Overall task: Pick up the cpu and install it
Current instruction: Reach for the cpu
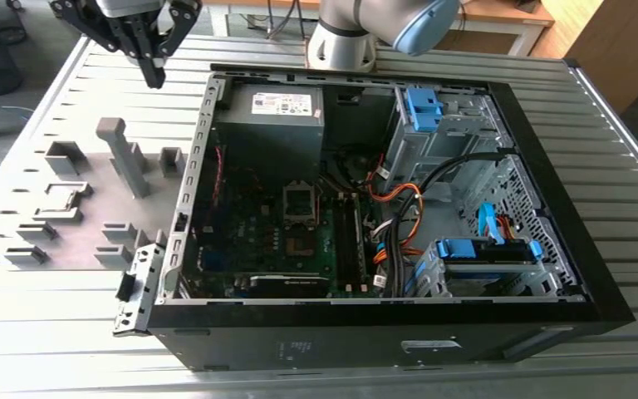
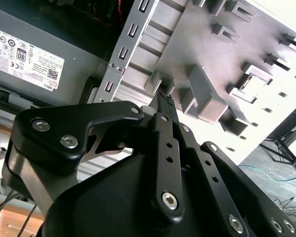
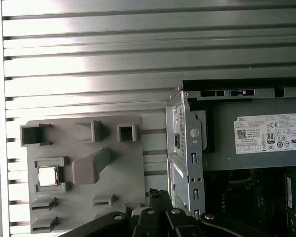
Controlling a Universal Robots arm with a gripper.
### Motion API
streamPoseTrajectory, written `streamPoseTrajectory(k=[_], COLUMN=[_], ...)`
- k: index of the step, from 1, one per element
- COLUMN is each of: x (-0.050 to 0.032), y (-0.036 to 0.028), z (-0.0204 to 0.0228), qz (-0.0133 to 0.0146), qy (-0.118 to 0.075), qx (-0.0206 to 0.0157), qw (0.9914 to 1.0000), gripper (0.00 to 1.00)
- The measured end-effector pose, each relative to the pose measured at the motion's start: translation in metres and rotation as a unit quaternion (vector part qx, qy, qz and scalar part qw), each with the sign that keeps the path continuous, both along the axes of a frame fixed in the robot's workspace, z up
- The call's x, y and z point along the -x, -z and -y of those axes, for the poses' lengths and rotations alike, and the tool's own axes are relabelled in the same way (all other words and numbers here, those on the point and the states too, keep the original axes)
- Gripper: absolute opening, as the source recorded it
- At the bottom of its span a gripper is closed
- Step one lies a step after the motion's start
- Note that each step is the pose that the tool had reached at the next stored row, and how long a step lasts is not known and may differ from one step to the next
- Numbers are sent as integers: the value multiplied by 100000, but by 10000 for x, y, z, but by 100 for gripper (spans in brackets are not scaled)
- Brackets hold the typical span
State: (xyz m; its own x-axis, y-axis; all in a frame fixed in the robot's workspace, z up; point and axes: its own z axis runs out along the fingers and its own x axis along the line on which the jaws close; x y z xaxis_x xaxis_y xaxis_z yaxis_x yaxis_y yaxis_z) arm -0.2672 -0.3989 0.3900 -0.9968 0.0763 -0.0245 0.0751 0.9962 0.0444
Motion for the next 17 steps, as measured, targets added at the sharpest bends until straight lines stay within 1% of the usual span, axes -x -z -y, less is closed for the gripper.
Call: streamPoseTrajectory(k=[12, 17], x=[247, 370], y=[18, 28], z=[0, 0], qz=[-1, 1], qy=[2, -7], qx=[1, 2], qw=[100000, 100000], gripper=[11, 11])
